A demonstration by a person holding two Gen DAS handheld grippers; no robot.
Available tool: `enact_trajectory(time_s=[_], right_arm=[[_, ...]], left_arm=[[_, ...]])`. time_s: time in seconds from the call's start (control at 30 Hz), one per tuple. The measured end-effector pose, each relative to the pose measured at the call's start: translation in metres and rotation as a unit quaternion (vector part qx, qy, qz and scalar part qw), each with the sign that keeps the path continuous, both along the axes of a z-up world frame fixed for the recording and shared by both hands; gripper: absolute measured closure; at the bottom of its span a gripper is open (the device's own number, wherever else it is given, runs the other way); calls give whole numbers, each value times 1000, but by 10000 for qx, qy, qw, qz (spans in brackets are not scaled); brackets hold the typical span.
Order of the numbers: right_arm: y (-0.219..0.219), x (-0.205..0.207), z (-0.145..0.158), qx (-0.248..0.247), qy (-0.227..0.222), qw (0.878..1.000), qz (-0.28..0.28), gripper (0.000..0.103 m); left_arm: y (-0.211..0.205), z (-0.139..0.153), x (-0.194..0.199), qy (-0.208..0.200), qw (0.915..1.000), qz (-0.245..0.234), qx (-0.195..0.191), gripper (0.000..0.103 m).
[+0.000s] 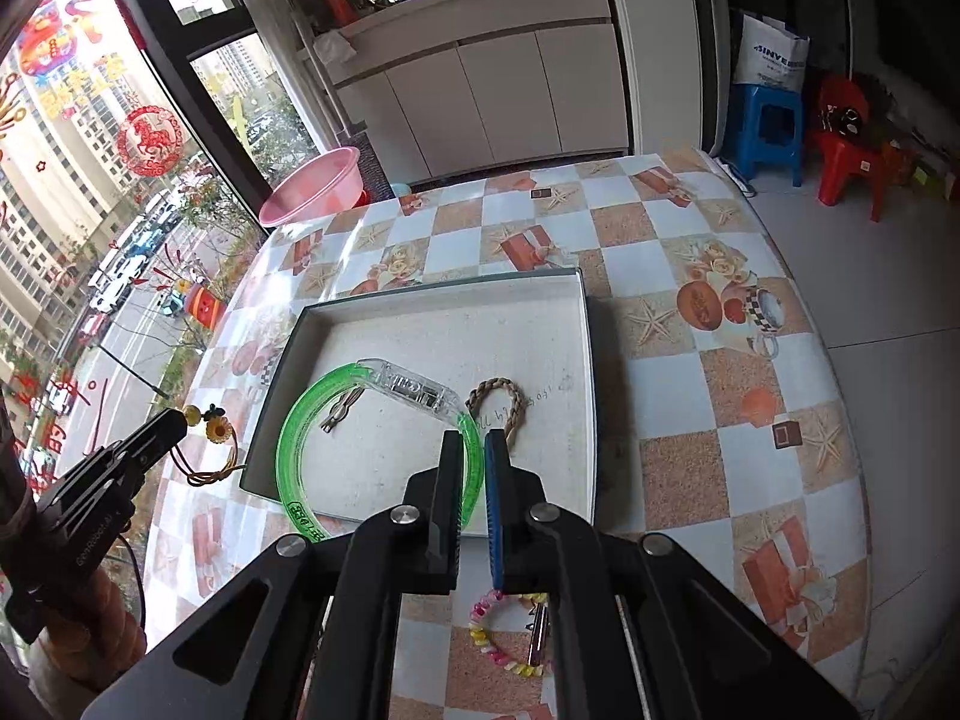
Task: Organize jewelry
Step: 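Carry the hair tie with the left tool while the right tool carries the bangle into the tray, then open the right tool to drop the bangle while the left tool releases the hair tie in the tray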
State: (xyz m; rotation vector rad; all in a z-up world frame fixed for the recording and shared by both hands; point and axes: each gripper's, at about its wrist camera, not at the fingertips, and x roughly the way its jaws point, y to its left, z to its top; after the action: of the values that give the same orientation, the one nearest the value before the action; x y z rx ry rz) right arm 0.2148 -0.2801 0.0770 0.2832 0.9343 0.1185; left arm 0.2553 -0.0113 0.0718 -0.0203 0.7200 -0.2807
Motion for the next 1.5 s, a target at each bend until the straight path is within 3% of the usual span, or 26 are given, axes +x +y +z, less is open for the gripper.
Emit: enact_trajectory(time_s=[0.23, 0.27, 0.37, 0.7, 1.07, 1.13, 1.23, 1.5], right_arm=[[2, 55, -29, -43, 190, 9998, -86, 96], [2, 62, -36, -50, 237, 9997, -106, 96], [2, 79, -58, -90, 370, 9992, -154, 96], [6, 111, -104, -396, 629, 9971, -165, 96], [10, 110, -115, -454, 709, 9964, -5, 93], [8, 110, -115, -349, 721, 9968, 10, 85], [3, 110, -114, -75, 702, 9975, -41, 54], [-7, 104, -100, 438, 540, 9975, -132, 53]], left_arm=[[-22, -39, 58, 384, 9992, 136, 50, 87], [-26, -46, 64, 742, 9970, 129, 147, 87], [-37, -63, 79, 880, 9958, 96, 226, 87], [-56, -95, 101, 1071, 9916, 55, 718, 87], [-74, -101, 97, 1046, 9811, 171, 1621, 87], [-74, -99, 97, 1118, 9805, 188, 1607, 87], [-71, -96, 97, 1153, 9807, 255, 1557, 87], [-63, -87, 94, 1277, 9818, 337, 1365, 87]])
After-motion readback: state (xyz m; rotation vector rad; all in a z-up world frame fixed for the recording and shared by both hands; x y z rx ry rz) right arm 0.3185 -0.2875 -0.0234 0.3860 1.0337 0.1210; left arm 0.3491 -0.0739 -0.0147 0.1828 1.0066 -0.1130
